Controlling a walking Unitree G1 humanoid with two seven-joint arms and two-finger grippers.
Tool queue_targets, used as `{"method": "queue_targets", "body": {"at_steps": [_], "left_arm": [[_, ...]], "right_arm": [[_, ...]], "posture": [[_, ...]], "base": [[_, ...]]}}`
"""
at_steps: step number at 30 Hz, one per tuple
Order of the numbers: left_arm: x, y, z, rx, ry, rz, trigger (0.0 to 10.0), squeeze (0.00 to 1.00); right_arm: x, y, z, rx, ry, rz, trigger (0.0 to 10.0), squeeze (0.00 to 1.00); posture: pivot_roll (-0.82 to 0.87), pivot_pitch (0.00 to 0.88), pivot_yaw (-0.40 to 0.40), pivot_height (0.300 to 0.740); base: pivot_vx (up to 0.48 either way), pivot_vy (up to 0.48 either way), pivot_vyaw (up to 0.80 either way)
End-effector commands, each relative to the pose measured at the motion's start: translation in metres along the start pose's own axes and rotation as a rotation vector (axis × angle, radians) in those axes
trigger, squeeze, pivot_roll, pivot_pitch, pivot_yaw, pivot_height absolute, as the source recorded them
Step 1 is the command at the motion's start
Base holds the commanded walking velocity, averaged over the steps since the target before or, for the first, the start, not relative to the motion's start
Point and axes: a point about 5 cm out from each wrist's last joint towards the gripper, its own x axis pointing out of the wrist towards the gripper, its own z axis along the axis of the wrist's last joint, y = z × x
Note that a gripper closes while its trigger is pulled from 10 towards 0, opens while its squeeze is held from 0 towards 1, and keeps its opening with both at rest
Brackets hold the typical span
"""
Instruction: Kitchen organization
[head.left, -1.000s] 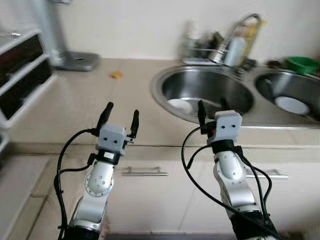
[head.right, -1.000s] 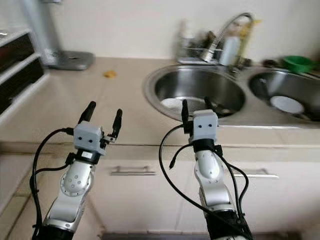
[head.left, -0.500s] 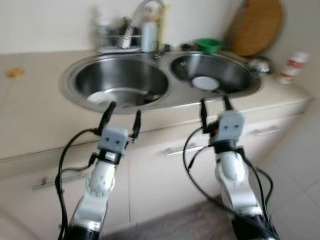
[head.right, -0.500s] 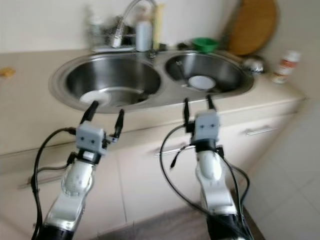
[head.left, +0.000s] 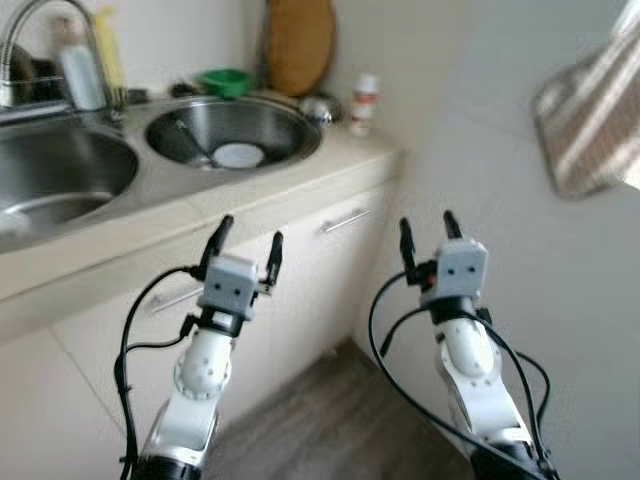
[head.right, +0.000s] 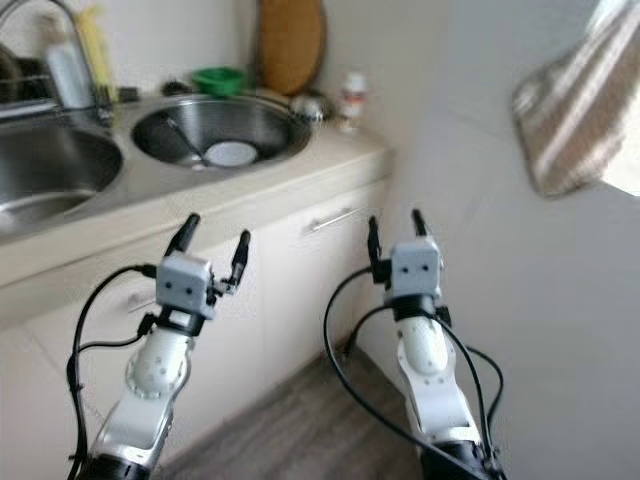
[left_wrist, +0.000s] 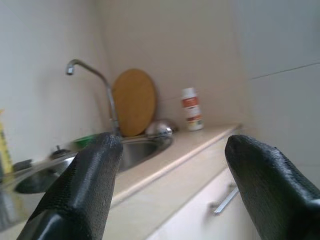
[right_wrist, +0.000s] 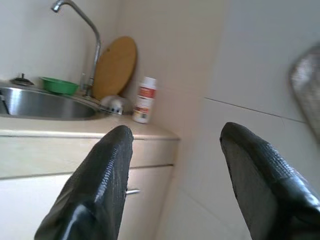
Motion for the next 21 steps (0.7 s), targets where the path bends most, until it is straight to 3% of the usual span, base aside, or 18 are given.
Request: {"method": "queue_targets", "body": {"at_steps": [1,4,13,21], "left_arm": [[0.002,-0.006,0.001,-0.009,-0.005,-0.018,10.0,0.0],[0.001,-0.006,0.0,-0.009,0.0,-0.018,10.0,0.0],[-0.003,-0.004,-0.016,-0.069,0.103,0.004,10.0,0.0],[-0.004,-0.004,-0.02,-0.102,0.128,0.012,10.0,0.0]], "right_arm": [[0.0,-0.006,-0.001,-0.021,0.008,-0.015,10.0,0.0],[0.0,-0.006,-0.002,-0.039,0.015,-0.009,10.0,0.0],[0.003,-0.01,-0.009,-0.105,0.065,-0.001,10.0,0.0],[0.002,-0.011,-0.012,-0.12,0.079,0.004,10.0,0.0]], "posture": [[0.08,0.0,-0.022,0.74],[0.07,0.0,-0.024,0.74],[0.07,0.0,-0.025,0.74],[0.07,0.0,-0.026,0.74]], "base": [[0.0,-0.48,0.0],[0.0,-0.442,-0.27],[0.0,0.0,-0.8],[0.0,0.48,0.0]]}}
